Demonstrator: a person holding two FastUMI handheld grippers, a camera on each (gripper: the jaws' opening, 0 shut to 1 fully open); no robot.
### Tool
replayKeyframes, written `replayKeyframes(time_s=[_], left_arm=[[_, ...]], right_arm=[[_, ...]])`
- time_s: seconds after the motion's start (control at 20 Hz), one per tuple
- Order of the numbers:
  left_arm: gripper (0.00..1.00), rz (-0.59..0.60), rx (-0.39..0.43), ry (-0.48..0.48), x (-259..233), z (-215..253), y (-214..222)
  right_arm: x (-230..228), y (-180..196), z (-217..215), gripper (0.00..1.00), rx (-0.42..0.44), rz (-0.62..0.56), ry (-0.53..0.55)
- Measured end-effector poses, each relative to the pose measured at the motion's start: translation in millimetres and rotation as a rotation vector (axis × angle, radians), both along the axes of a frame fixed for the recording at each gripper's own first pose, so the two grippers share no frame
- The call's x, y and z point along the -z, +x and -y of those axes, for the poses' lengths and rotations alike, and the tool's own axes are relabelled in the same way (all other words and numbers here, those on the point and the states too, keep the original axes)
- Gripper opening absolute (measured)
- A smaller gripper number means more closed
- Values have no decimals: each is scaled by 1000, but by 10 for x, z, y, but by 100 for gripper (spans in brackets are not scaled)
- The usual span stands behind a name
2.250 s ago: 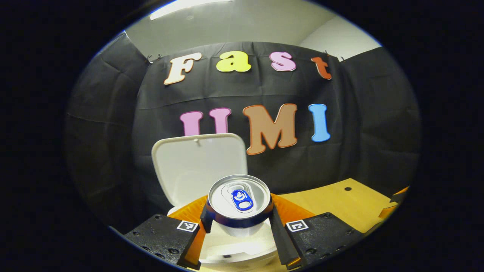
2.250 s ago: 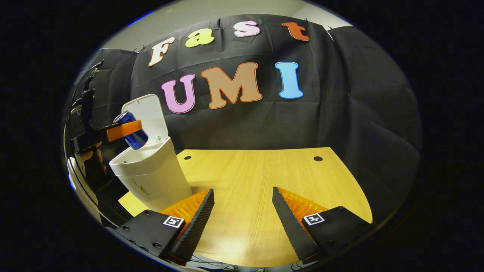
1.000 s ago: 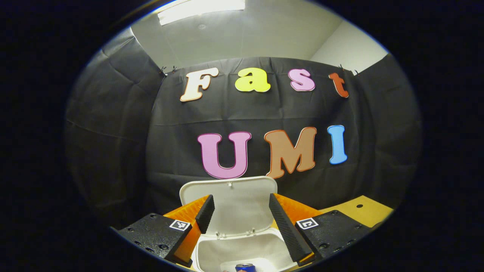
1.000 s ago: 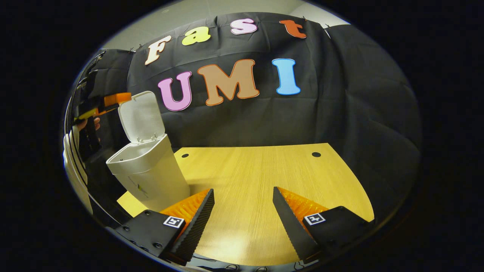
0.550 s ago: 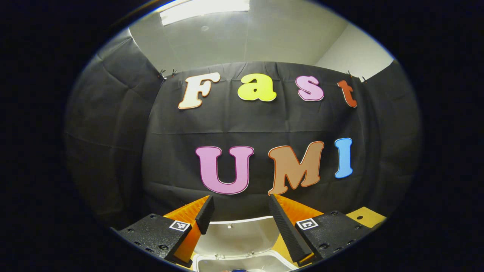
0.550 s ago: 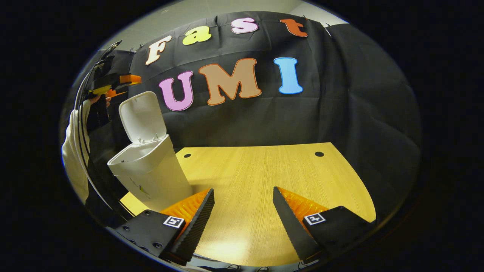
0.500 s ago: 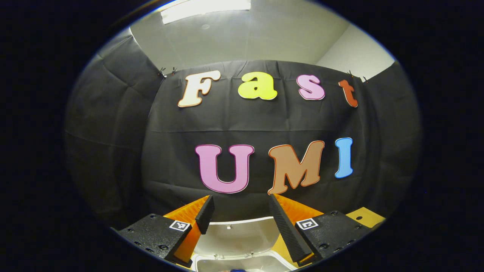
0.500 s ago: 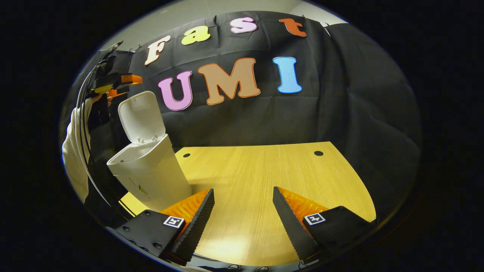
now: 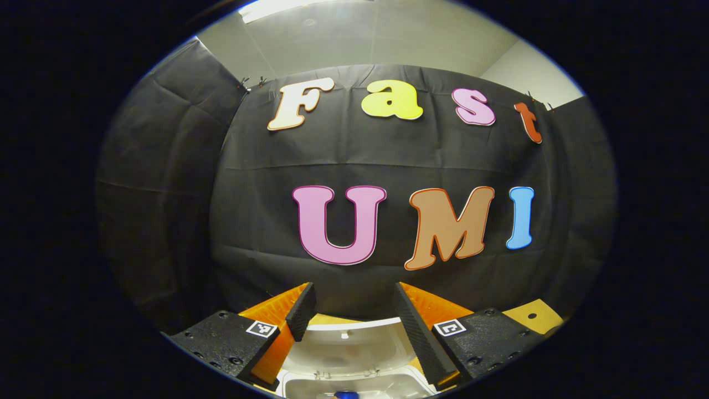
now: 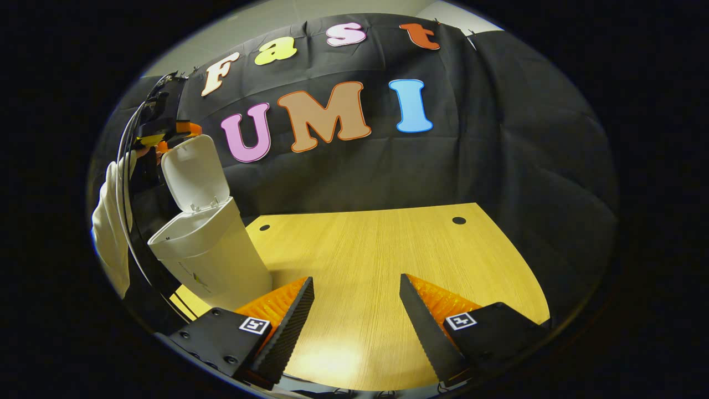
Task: Press the lid of the desktop garbage bin to open it, pick up the crumpled paper on the desktop and throw it into the bin, then pick up the pop can on the desktop and drop it into the bin, and finally close the garbage bin lid.
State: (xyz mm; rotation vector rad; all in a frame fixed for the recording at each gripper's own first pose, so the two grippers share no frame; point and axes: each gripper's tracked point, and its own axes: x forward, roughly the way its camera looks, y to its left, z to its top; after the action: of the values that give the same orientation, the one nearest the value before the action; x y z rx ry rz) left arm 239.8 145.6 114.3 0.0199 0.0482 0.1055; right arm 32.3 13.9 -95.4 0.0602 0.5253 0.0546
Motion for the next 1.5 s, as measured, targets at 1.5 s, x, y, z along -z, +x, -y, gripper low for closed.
replayKeyframes(time_s=[1.5], left_arm=[[93, -22, -55, 23, 1574, 361, -1515]], right_arm=[[170, -6, -420, 98, -168, -67, -22]])
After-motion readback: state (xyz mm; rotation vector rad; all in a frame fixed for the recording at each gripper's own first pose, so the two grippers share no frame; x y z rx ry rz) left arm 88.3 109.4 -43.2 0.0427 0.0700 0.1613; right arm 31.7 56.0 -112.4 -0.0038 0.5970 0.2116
